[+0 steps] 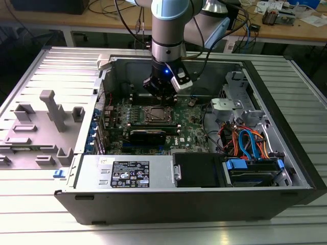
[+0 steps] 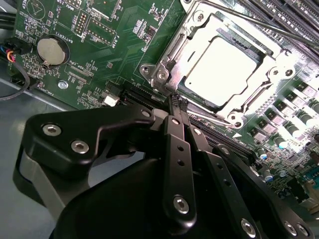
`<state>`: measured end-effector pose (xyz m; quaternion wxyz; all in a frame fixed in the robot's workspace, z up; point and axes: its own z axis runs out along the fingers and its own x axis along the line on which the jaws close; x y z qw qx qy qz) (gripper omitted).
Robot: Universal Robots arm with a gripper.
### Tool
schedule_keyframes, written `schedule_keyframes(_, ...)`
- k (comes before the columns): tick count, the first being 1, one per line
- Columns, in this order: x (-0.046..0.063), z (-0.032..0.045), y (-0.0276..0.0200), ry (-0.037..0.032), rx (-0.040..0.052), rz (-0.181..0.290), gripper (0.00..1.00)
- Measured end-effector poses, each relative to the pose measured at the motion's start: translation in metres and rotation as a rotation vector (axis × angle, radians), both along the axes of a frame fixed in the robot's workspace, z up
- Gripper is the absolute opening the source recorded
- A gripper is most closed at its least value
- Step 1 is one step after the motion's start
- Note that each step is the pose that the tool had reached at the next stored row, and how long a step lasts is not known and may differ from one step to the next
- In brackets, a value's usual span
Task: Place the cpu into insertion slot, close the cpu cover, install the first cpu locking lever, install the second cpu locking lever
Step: 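Install the first cpu locking lever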
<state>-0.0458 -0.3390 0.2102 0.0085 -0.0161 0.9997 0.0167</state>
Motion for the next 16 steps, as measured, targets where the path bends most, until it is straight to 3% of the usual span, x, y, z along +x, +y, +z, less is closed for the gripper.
schedule_keyframes(5,0.0000,-0.0002,-0.0001,0.0000,-0.0001,0.000,0.11)
schedule_keyframes(10,0.0074,-0.0012,-0.0003,0.0003,-0.0003,0.003,0.11)
schedule_keyframes(16,-0.0021,-0.0014,-0.0005,0.0004,-0.0003,0.009,0.11)
